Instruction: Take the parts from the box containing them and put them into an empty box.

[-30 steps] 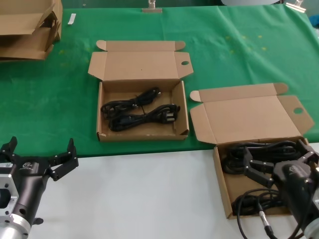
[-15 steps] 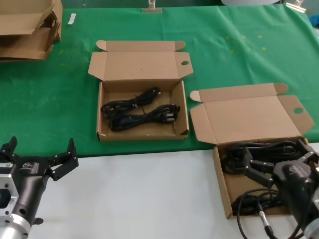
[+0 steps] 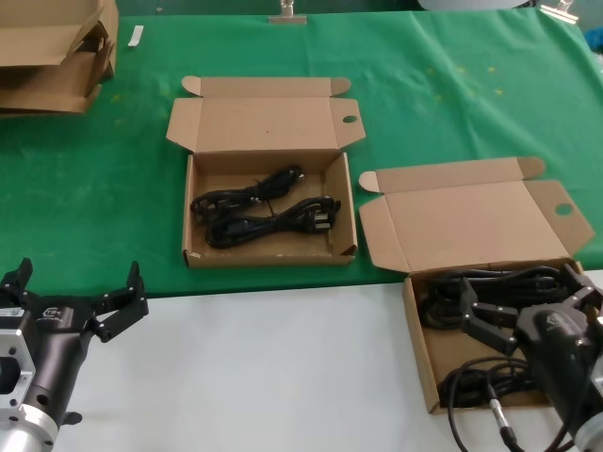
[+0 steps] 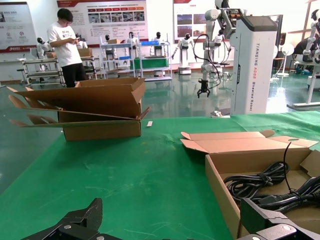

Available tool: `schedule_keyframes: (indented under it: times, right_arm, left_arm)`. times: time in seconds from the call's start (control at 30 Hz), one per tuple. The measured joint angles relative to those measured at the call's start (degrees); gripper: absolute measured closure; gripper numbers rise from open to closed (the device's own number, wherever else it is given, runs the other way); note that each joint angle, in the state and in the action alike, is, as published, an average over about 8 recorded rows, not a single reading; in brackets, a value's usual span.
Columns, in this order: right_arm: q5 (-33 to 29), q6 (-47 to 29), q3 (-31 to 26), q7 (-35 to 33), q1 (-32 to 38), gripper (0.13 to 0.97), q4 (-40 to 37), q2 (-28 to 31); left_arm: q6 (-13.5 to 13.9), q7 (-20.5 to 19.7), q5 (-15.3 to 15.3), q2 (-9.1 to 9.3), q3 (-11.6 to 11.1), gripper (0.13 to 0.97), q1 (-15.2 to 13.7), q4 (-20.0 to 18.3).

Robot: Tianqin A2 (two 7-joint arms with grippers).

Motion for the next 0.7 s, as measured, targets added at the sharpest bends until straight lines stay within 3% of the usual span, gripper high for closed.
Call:
schedule_keyframes:
  times: [0.7]
  right_arm:
    - [0.0, 0.0, 0.0, 0.0, 0.0, 0.129, 0.0, 0.0]
  left_arm:
    - [0.0, 0.0, 0.0, 0.0, 0.0, 0.132, 0.0, 0.0]
